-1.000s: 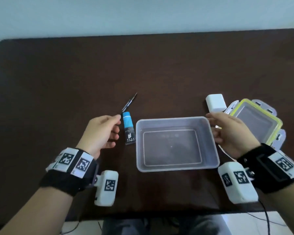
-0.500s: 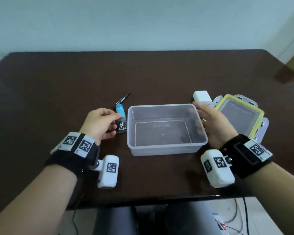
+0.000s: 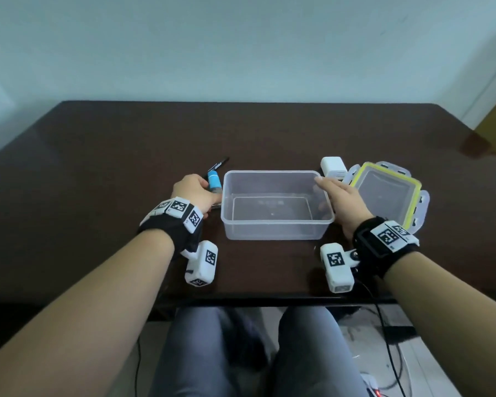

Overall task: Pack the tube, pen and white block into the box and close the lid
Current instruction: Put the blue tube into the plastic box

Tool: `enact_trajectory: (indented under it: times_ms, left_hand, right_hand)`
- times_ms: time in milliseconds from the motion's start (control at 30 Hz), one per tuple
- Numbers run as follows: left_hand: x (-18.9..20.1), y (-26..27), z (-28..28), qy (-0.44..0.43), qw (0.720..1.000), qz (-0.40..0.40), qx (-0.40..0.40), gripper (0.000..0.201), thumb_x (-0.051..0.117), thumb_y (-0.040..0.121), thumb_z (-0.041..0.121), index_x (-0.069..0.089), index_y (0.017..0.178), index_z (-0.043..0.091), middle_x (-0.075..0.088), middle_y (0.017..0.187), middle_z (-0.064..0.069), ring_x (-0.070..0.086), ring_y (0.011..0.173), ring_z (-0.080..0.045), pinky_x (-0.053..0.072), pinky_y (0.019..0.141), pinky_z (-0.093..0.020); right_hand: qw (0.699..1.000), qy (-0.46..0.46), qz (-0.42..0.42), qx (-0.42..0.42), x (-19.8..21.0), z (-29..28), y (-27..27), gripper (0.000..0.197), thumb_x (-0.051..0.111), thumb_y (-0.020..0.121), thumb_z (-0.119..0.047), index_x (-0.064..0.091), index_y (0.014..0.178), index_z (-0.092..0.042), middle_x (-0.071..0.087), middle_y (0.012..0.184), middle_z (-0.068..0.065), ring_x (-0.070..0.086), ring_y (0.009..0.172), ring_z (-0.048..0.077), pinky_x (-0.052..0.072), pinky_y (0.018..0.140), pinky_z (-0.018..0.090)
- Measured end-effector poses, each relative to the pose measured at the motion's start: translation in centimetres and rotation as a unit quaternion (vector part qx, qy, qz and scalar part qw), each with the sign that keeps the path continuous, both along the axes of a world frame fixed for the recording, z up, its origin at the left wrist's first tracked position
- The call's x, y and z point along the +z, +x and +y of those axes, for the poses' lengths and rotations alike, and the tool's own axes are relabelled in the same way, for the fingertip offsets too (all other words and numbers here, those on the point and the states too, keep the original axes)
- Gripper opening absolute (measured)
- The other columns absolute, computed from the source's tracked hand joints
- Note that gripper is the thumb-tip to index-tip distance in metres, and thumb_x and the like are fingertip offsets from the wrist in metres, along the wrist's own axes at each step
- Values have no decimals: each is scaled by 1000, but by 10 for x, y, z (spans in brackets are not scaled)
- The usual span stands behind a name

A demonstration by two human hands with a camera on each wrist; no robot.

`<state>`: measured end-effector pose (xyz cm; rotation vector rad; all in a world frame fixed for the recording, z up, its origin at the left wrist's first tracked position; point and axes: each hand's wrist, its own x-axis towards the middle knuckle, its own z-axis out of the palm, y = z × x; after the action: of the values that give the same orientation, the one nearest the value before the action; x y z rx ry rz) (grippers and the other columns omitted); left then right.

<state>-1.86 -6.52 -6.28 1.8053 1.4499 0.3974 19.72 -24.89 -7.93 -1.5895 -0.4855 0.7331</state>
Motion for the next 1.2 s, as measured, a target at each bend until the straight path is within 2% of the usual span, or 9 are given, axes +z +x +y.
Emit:
enact_trajectory:
  times_ms: [67,133,233,333,567,767,933,1033,1200]
  left_hand:
    - [6,-1,1,35,996,73,-36,44,80,73,36,70,109,14,75,96,-10,74,81,-29,62,78,-42]
    - [12,-2,1,29,992,110,-53,36,80,72,38,73,98,14,74,92,-9,72,79,-29,61,80,-41]
    - [10,-9,6,-45,996,61,-39,18,82,76,27,71,85,16,72,86,-7,72,80,-24,62,72,-37]
    - [5,-17,11,-79,996,-17,-27,29,81,78,13,73,104,4,74,92,-13,73,80,-22,61,63,-32]
    - [48,-18,0,64,982,-115,-136,32,80,81,20,71,111,24,76,91,3,72,79,-15,53,52,-25]
    - [59,29,-19,117,935,83,-325,31,82,77,30,74,107,31,71,87,11,68,85,-7,52,73,-25]
    - [45,52,-14,94,918,124,-365,34,80,80,26,73,113,25,74,93,6,67,90,-10,50,79,-27]
    - [36,60,-13,128,896,178,-387,34,79,81,25,73,115,23,75,101,3,67,92,-16,49,76,-28]
    - [27,66,-10,178,868,238,-397,32,68,89,20,68,119,27,68,121,-6,65,108,-27,52,94,-40]
  right_hand:
    - [1000,3,13,-5,-1,1,0,21,66,90,-40,74,94,-21,74,75,-10,65,65,8,51,63,26]
    - [1000,-7,-11,-12,-6,2,2,28,68,89,-39,76,104,-17,78,92,-1,70,77,14,56,73,31]
    - [998,-12,-53,-20,-10,1,-1,30,68,92,-33,74,112,-11,77,106,7,72,99,22,56,94,39]
    - [997,-11,-71,-21,-12,1,1,27,68,92,-32,76,107,-11,78,102,5,72,101,22,55,95,41]
    - [995,-26,-91,-7,-15,3,8,25,67,91,-37,77,100,-16,79,98,1,72,101,21,54,96,42]
    - [995,-43,-92,10,-17,3,12,31,65,87,-47,77,96,-20,79,95,4,72,100,27,54,96,48]
    - [995,-39,-92,12,-16,10,12,27,60,92,-39,79,101,-22,77,99,4,68,91,15,53,97,46]
    - [993,-39,-109,16,-16,13,11,30,58,93,-39,78,94,-16,71,89,12,60,82,14,53,90,43]
    - [994,-39,-101,20,-15,12,14,25,58,97,-34,79,92,-22,73,78,-18,65,76,0,52,83,26]
